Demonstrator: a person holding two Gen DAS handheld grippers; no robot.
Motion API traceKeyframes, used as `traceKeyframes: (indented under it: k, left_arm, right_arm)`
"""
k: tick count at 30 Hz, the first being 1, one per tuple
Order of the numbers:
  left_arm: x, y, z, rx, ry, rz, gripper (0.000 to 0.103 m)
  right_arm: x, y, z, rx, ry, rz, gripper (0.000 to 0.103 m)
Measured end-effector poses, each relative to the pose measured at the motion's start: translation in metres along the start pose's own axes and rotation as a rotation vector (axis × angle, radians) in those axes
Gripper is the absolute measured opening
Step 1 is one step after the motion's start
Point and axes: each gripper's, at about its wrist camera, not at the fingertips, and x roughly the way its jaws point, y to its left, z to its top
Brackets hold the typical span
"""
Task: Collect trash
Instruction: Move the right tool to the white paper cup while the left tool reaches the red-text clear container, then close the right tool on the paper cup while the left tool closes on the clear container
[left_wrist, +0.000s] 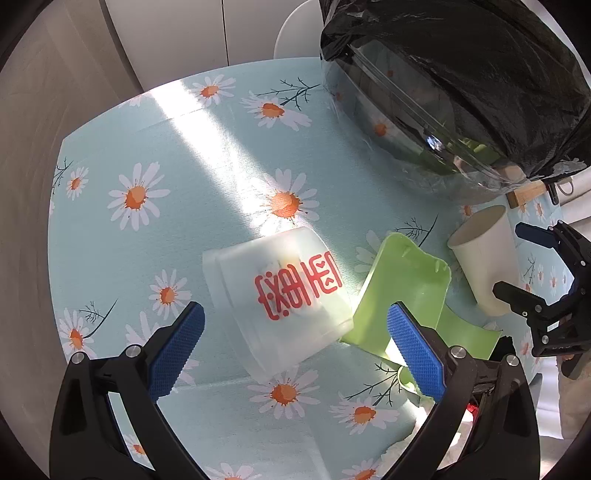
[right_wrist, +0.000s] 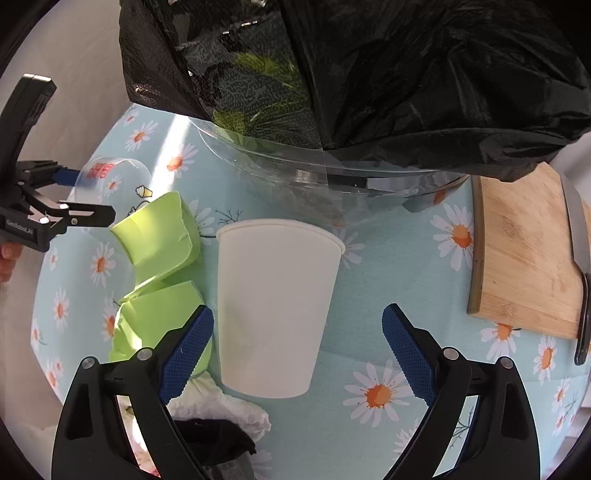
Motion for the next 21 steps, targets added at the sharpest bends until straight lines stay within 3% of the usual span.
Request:
traceKeyframes:
  k: [6,7,8,9,11,16,18,21]
  left_arm:
    - [0.008,0.014,0.007,-0.058,-0.010,0.017,0.096]
    - [0.009,0.017,0.007,-0.069,-0.011,0.019,0.093]
    - [0.011,0.019,0.008,-0.079,-0.001,0.011,0.075]
    - [0.014,0.022,0.008,-0.086,0.013,-0.005,0.055]
    - [0.018,0.024,0.007,-0.087,0.047,-0.008,0.043]
    - [0.015,0.023,0.002,-0.058,0.064,0.003,0.031]
    - [0.012,0.019,-0.001,-0.045,0.068,-0.003,0.022]
    - [0.004,0.012,-0.007,-0.037,0.079,0.013,0.018]
  right_arm:
    - [0.018,0.005,0.006,-0.014,0.039,0.007,0.088]
    - [0.022,0.005,0.006,-0.005,0.058,0.016,0.079]
    - [0.025,0.005,0.006,0.002,0.073,0.036,0.064]
    - [0.027,0.005,0.006,0.007,0.079,0.044,0.063]
    - [0.022,0.007,0.006,-0.009,0.075,0.054,0.063]
    - [0.002,0.005,-0.001,-0.009,0.055,0.049,0.063]
    - [-0.008,0.004,-0.005,0.010,0.044,0.055,0.063]
    - [-0.022,0.006,-0.012,0.013,0.026,0.045,0.063]
